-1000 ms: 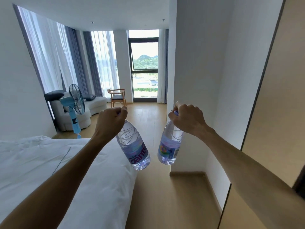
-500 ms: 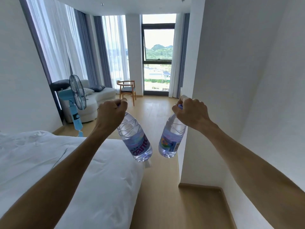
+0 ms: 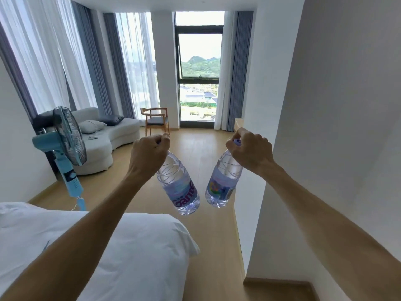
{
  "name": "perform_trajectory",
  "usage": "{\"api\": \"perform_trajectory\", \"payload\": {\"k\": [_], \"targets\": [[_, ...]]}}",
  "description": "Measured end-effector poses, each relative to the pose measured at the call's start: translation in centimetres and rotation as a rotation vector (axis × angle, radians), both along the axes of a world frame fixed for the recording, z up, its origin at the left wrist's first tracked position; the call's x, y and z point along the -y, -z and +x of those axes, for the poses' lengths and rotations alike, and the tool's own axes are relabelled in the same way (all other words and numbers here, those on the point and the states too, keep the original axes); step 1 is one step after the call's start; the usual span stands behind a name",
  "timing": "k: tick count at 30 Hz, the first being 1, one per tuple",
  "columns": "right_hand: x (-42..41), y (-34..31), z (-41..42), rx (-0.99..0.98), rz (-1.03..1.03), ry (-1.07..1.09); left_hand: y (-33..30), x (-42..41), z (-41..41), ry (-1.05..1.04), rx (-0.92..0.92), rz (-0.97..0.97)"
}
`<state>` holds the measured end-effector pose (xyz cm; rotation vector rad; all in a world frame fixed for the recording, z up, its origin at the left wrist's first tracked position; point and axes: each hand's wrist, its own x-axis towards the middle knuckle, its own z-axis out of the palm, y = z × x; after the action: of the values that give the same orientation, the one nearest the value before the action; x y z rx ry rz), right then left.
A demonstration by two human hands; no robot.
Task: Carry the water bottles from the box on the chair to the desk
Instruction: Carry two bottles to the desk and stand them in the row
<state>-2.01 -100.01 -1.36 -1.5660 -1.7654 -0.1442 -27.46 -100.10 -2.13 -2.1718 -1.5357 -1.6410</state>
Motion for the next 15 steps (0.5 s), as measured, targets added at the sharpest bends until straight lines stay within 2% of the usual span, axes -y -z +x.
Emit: {"api": "perform_trajectory", "payload": {"k": [10,15], "targets": [[-21.9,2.3,2.1,-0.038,0.001,-0.023,1.0,-20.8,2.1,-0.01,0.001,0.009],[-34.2,2.2,3.8,-0.036,-0.031,-0.056,1.1,-31.9,3.7,-0.061,-0.021,-0.072]]}}
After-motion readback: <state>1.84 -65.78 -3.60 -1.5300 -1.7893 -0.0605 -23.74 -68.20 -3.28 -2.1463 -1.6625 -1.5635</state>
